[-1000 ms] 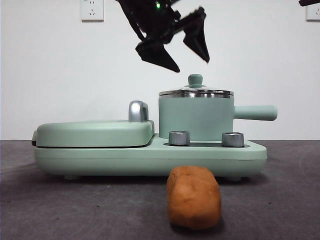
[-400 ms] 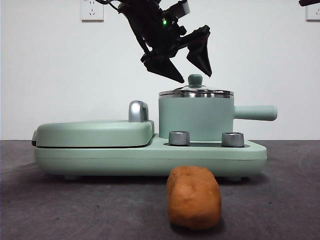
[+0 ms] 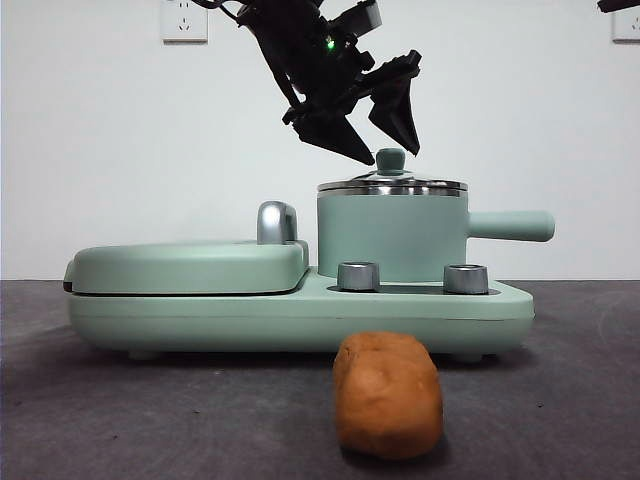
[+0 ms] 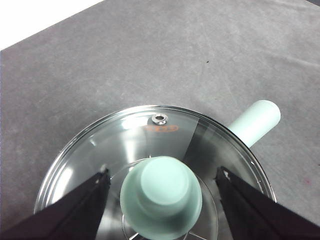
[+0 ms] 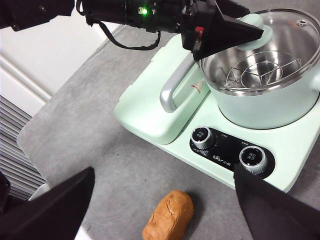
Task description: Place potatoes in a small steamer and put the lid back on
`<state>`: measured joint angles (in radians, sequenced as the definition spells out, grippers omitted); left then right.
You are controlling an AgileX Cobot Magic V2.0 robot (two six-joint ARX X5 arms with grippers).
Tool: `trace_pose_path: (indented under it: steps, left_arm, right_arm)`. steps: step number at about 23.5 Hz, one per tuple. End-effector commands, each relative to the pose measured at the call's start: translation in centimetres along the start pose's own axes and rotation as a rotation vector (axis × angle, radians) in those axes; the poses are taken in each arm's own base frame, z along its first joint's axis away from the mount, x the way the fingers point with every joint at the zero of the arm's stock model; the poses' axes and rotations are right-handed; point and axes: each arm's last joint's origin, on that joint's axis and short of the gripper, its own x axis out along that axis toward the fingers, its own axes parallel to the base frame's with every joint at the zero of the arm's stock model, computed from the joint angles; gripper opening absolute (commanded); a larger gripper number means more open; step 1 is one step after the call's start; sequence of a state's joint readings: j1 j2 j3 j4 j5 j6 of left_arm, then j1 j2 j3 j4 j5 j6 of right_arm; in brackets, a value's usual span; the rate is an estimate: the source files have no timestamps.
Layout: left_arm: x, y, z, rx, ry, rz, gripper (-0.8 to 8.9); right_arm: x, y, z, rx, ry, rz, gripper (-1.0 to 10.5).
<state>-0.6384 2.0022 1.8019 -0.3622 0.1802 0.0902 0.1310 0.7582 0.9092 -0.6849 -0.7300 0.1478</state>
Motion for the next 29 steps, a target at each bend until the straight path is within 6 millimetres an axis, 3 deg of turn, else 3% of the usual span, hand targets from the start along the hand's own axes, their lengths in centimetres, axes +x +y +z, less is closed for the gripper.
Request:
trace_pose_path:
  steps: [1, 10, 14, 17, 19, 24, 29]
  left_arm:
    - [0.7, -0.3, 0.4, 0.023, -0.015, -0.004, 3.00]
    - [1.2, -0.3, 0.0, 0.039, -0.003, -0.005, 2.94]
    - [1.4, -0.2, 0.0, 0.042, -0.012, -0.004, 2.09]
    - [1.4, -0.2, 0.1, 0.042, -0.016, -0.004, 0.26]
    - [1.4, -0.2, 0.2, 0.044, -0.029, -0.003, 0.06]
    - [0.2, -0.3, 1.6, 0.039, -0.067, 0.001, 0.06]
    - [-2.2, -0.5, 4.4, 0.041, -0.077, 0.002, 0.06]
  right_arm:
    - [-0.1, 0.3, 0.4, -0.004, -0.012, 0.005, 4.4]
    - [-0.1, 0.3, 0.4, -0.004, -0.012, 0.005, 4.4]
    - [-0.1, 0.3, 0.4, -0.005, -0.012, 0.005, 4.4]
    - [-0.1, 0.3, 0.4, -0.004, -0.012, 0.005, 4.4]
    - [-0.1, 0.3, 0.4, -0.004, -0.012, 0.004, 4.4]
    - [-0.1, 0.1, 0.4, -0.002, -0.017, -0.047, 4.4]
    - [-0.1, 0.0, 0.4, -0.001, -0.022, -0.080, 4.4]
